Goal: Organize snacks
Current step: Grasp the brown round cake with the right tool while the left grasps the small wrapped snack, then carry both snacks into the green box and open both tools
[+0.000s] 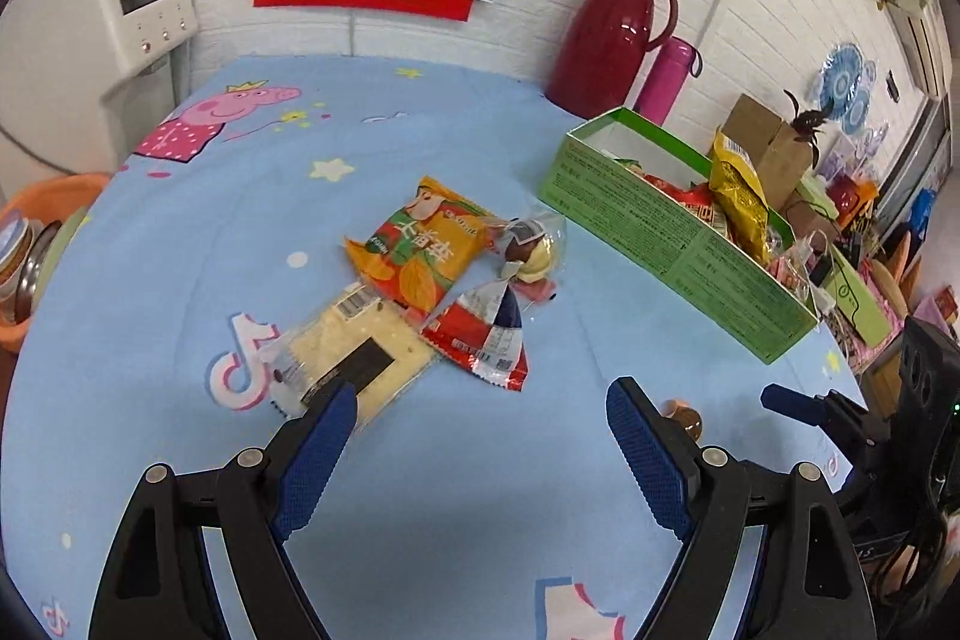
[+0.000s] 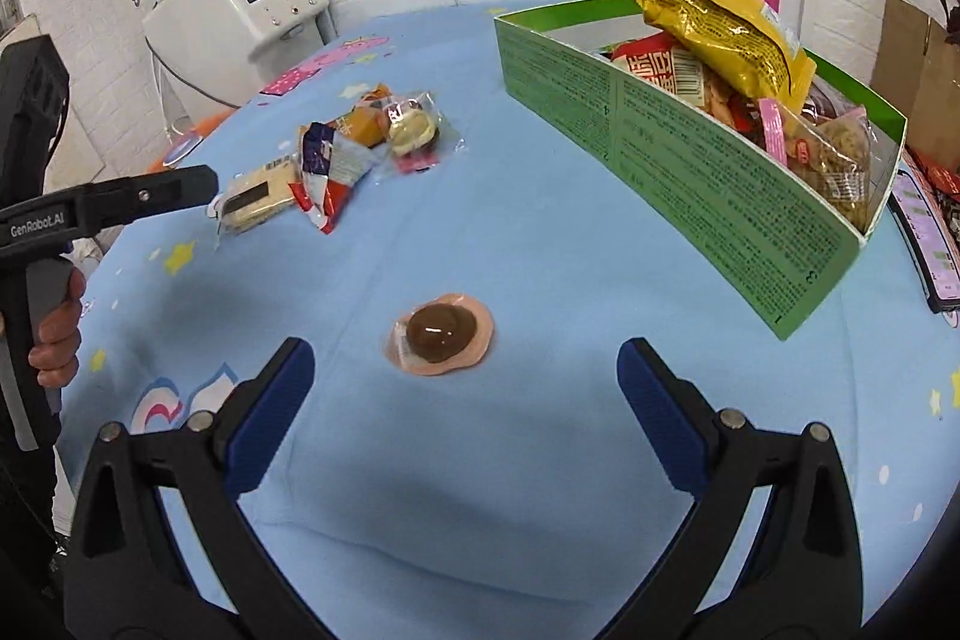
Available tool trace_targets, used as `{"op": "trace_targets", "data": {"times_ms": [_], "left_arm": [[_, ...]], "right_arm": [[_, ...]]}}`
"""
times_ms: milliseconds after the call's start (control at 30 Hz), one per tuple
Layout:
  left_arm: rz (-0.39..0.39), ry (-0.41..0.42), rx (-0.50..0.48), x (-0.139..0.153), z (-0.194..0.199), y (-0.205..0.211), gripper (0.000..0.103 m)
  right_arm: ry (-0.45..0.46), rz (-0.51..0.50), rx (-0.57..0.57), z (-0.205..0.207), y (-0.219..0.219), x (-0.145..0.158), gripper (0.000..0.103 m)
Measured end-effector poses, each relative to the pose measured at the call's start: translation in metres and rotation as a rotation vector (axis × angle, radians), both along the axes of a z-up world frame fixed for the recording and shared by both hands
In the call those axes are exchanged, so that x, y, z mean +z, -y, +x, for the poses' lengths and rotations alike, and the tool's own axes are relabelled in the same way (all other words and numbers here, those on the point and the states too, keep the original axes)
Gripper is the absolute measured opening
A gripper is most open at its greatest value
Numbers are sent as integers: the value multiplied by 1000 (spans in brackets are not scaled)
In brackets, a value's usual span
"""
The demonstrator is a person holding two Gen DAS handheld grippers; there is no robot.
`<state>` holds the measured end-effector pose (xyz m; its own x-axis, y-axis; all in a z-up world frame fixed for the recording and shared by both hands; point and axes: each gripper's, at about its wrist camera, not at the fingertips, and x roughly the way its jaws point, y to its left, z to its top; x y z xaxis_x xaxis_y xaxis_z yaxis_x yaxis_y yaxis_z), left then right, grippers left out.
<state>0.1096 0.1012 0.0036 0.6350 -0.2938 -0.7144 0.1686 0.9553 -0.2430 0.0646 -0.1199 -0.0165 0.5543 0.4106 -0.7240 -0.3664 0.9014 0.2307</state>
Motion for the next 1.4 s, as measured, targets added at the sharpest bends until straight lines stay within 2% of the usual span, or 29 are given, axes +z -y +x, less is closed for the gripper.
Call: {"op": "trace_targets", "data": {"times_ms": [133, 200, 367, 500, 533, 600, 767, 900, 933, 967, 1100, 1167, 1200, 1300, 1367, 1400], "left_arm": [[65, 25, -59, -3, 24, 19, 87], [101, 15, -70, -9, 37, 25, 85], [112, -14, -93, -23, 57, 30, 76], [62, -37, -100, -31, 63, 24, 61], [56, -41, -104, -33, 64, 23, 56], [55, -50, -113, -36, 64, 22, 46], [45, -37, -120, -38, 63, 19, 44], [42, -32, -128, -35, 59, 22, 40], [41, -25, -130, -32, 56, 23, 30], [38, -8, -133, -27, 51, 24, 26], [4, 22, -151, -9, 37, 30, 22], [7, 33, -171, -5, 31, 39, 8], [2, 32, -183, -3, 29, 43, 6], [6, 36, -199, 1, 27, 52, 5], [56, 51, -195, 2, 26, 58, 6], [78, 54, -187, 2, 26, 60, 10]], "right_arm": [[-9, -11, -15, 6, -6, -6, 100], [-18, -24, -10, 8, -12, -9, 95], [-34, -57, -8, 13, -20, -18, 75], [-13, -97, 4, 14, -25, -18, 55], [-4, -113, 0, 14, -25, -18, 47], [-1, -113, -7, 14, -26, -18, 46], [20, -92, -37, 11, -25, -14, 37], [26, -62, -44, 5, -26, -10, 37], [32, -56, -46, 2, -26, -8, 37], [39, -46, -49, -3, -24, -5, 37], [81, -18, -76, -16, -13, 9, 37], [107, -4, -95, -21, -6, 18, 37], [119, 5, -104, -23, -2, 23, 37], [152, 29, -139, -28, 13, 35, 37], [170, 33, -159, -30, 24, 41, 37], [175, 35, -169, -30, 29, 42, 37]]}}
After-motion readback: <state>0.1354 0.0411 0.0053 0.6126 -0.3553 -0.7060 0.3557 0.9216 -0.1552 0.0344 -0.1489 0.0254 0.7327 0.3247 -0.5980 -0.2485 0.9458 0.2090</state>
